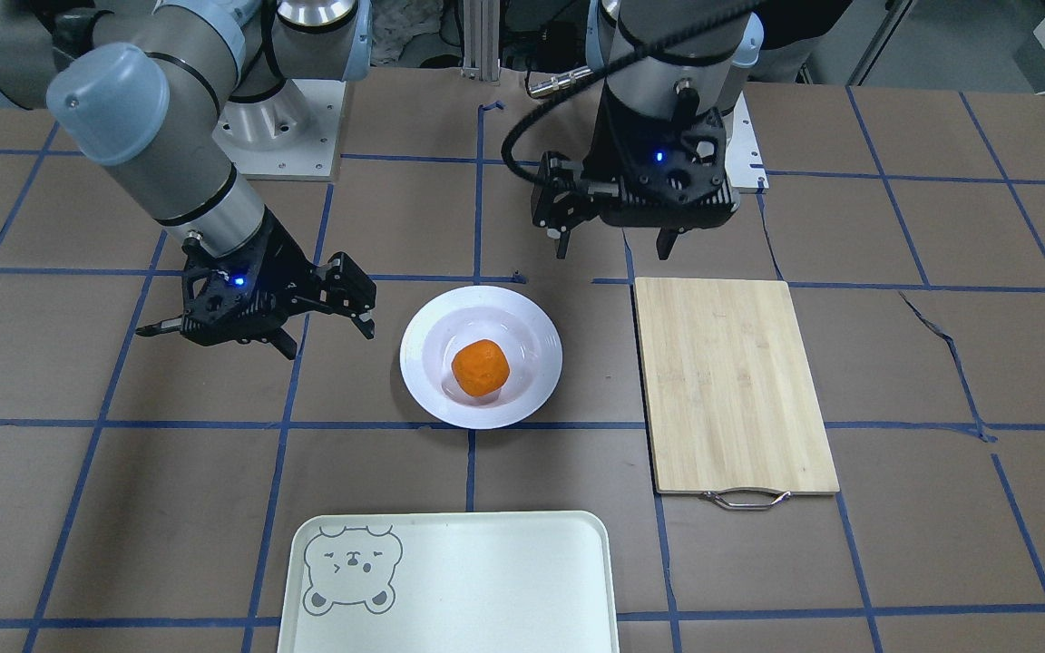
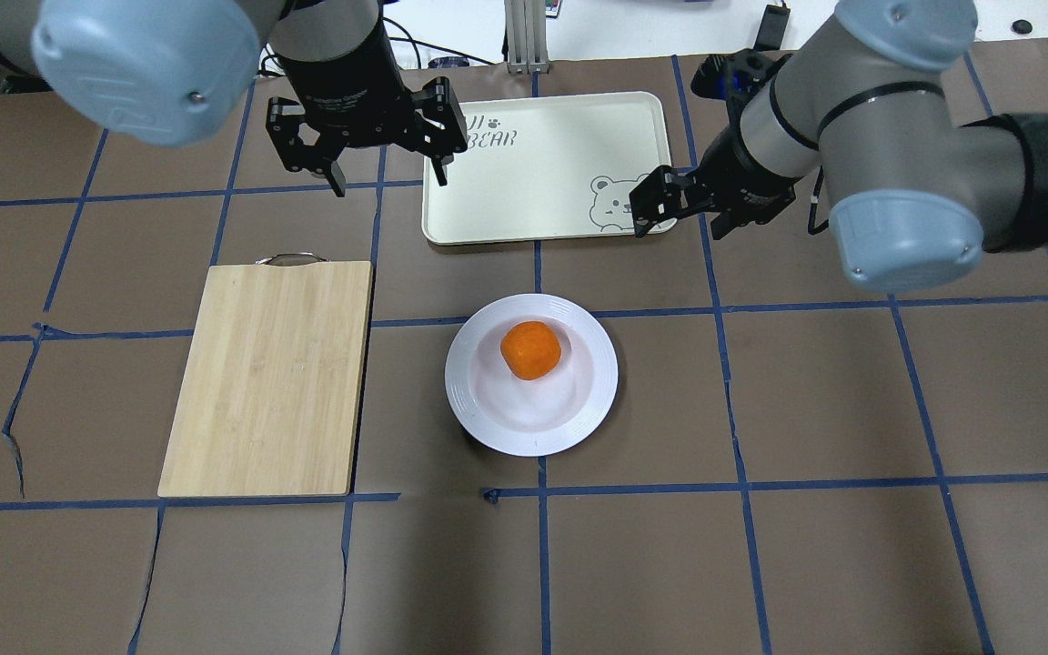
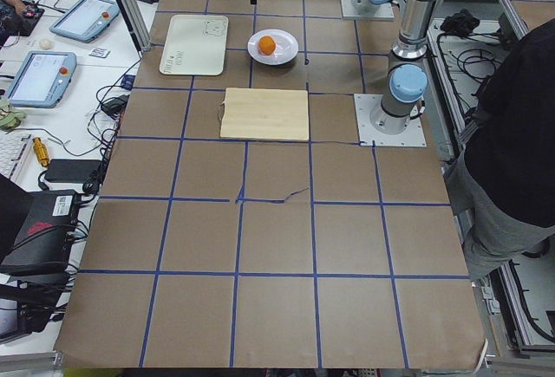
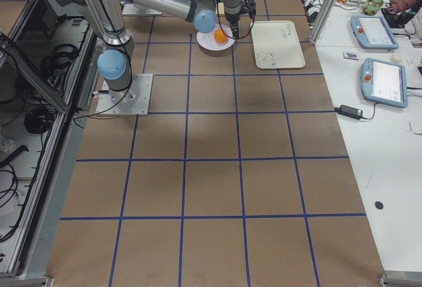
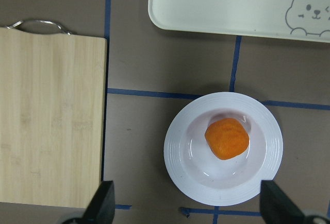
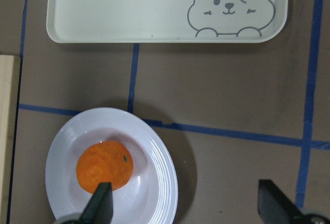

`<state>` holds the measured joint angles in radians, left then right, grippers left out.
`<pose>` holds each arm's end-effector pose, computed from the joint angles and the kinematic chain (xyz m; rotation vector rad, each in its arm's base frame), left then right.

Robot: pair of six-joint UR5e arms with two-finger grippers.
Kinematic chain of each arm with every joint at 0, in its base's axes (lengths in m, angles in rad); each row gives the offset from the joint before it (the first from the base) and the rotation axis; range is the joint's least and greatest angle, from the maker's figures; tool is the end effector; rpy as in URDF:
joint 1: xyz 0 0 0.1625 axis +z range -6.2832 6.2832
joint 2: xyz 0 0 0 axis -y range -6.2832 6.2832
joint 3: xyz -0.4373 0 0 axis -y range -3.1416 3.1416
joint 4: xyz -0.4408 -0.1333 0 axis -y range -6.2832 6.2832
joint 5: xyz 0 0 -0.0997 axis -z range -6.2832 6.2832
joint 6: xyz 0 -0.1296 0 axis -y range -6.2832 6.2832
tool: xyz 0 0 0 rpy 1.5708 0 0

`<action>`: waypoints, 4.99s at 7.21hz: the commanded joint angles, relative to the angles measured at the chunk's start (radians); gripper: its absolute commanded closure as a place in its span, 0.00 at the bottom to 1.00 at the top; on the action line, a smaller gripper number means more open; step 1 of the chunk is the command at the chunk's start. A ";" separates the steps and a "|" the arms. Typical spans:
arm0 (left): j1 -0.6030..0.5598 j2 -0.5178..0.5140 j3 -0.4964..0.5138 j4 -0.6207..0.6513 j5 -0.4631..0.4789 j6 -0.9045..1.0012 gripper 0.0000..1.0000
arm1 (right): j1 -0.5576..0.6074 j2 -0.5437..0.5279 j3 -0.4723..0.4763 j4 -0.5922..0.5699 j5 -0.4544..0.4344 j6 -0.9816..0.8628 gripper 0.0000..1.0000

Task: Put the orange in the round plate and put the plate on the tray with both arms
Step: 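Release the orange and raise the left gripper while the right gripper reaches toward the plate, then grip the rim of the white plate with the right gripper, then slide the plate with the right gripper onto the bear tray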

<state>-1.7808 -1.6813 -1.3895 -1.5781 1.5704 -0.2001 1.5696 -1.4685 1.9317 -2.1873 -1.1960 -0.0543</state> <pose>-0.2546 -0.5548 0.5053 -0.0155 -3.1267 0.0971 0.1801 -0.5562 0.2966 -0.1136 2.7607 -0.2266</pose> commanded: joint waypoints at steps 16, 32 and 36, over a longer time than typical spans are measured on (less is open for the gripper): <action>0.159 0.195 -0.227 0.040 0.028 0.211 0.00 | 0.039 0.229 0.305 -0.425 0.247 0.290 0.04; 0.167 0.193 -0.226 0.046 0.025 0.212 0.00 | 0.040 0.374 -0.125 -0.349 0.225 0.398 0.95; 0.167 0.193 -0.226 0.046 0.030 0.212 0.00 | 0.040 0.646 -0.607 -0.139 0.207 0.467 0.94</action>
<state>-1.6138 -1.4879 -1.6153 -1.5324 1.5975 0.0123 1.6092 -0.8936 1.4562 -2.3789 -0.9820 0.3892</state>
